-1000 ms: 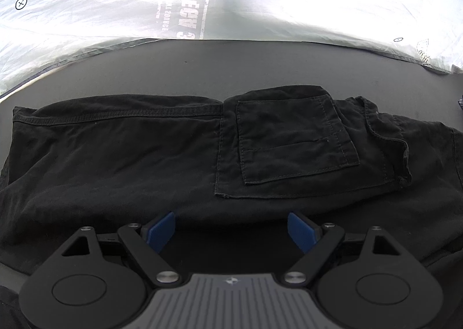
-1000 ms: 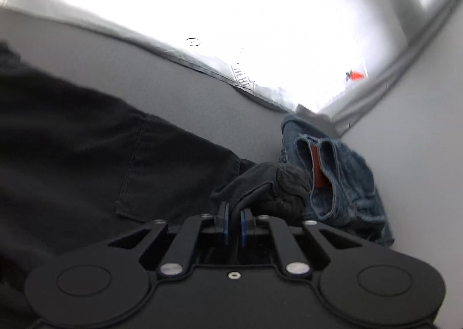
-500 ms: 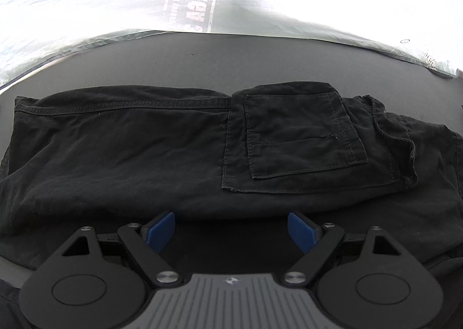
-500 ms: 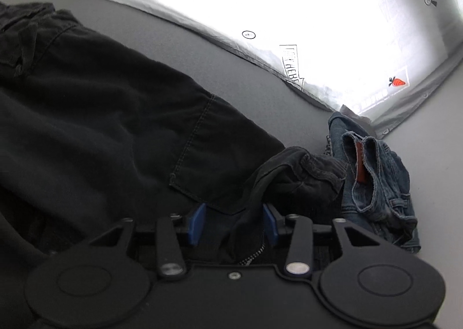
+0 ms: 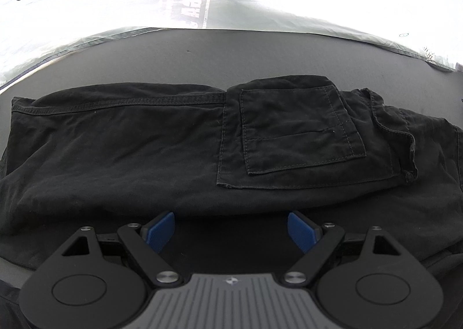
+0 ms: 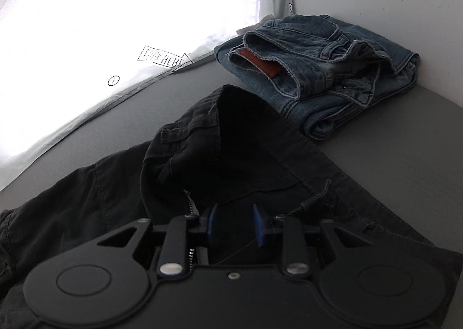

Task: Fold clothes

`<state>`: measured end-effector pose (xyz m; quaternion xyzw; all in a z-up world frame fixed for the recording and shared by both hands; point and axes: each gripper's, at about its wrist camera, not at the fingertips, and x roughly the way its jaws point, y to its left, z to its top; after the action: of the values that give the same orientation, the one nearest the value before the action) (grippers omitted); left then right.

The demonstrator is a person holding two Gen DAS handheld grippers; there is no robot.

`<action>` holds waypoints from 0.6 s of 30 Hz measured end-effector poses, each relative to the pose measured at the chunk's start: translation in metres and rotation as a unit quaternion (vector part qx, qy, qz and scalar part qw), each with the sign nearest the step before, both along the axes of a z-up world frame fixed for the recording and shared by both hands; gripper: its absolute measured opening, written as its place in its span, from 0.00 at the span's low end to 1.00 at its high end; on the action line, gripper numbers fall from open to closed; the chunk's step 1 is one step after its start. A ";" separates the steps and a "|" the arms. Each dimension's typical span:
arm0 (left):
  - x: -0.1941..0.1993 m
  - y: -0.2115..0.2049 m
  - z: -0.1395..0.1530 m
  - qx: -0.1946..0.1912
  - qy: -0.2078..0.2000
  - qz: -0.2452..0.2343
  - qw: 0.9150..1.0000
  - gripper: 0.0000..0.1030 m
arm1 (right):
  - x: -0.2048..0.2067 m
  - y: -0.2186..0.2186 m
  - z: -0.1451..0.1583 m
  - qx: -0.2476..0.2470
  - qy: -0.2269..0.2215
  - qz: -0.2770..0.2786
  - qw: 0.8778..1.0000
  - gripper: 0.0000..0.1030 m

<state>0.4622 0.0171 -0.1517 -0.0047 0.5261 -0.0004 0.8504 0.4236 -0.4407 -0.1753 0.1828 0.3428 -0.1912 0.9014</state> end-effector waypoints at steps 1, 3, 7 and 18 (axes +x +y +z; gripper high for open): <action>-0.001 0.000 0.000 0.002 0.000 -0.001 1.000 0.83 | 0.001 0.001 0.002 0.007 -0.009 0.000 1.000 0.27; -0.002 -0.001 0.001 0.006 -0.001 -0.004 1.000 0.83 | 0.007 -0.001 0.005 0.012 -0.026 -0.009 1.000 0.28; -0.002 0.001 0.003 0.008 -0.003 0.002 1.000 0.83 | 0.021 -0.010 0.014 0.011 -0.057 0.024 0.998 0.34; 0.007 0.001 0.001 -0.028 0.007 0.018 0.999 0.83 | 0.055 0.004 0.008 -0.012 -0.027 0.168 0.985 0.42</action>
<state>0.4690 0.0178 -0.1506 -0.0380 0.5316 0.0006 0.8461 0.4783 -0.4363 -0.1672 0.1165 0.3418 -0.0364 0.9318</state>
